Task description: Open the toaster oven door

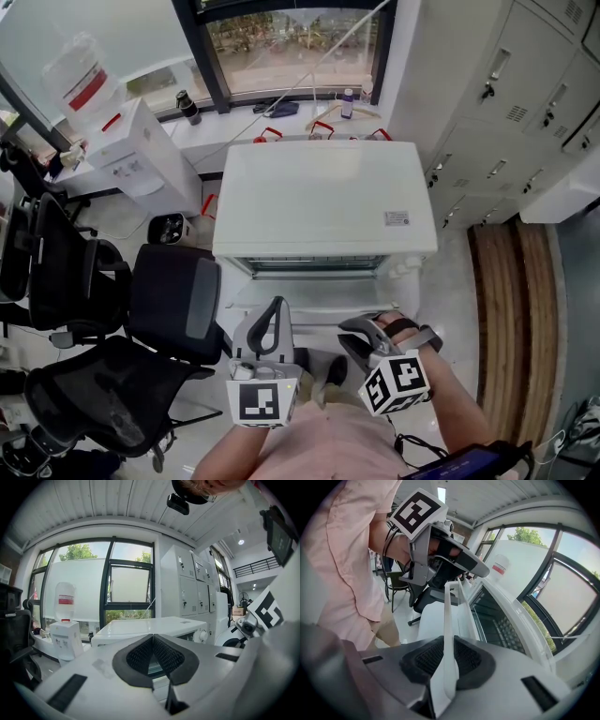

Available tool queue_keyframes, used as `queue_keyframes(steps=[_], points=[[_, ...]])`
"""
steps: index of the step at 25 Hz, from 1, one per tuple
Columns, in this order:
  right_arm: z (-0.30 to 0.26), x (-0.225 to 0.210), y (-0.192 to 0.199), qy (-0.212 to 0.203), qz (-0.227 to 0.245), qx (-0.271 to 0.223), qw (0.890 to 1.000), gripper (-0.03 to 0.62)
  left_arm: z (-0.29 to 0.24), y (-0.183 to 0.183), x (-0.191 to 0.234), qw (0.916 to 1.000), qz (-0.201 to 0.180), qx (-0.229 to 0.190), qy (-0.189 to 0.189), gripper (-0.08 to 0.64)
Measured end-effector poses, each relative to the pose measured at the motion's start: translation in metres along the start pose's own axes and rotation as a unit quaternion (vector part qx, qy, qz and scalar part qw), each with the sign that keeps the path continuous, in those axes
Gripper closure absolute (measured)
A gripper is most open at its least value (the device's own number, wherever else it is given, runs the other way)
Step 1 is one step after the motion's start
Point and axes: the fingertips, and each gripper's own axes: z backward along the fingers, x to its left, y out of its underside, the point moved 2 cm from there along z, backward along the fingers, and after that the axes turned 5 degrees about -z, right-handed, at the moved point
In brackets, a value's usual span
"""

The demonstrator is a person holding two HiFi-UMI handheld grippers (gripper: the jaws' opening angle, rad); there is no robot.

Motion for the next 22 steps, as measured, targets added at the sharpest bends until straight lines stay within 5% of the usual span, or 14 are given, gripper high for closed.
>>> queue_keyframes(steps=[22], points=[[-0.001,0.015,0.003,0.014,0.005,-0.004,1.0,0.525,0.022,0.003,-0.01,0.9998,-0.013,0.006,-0.015,0.546]])
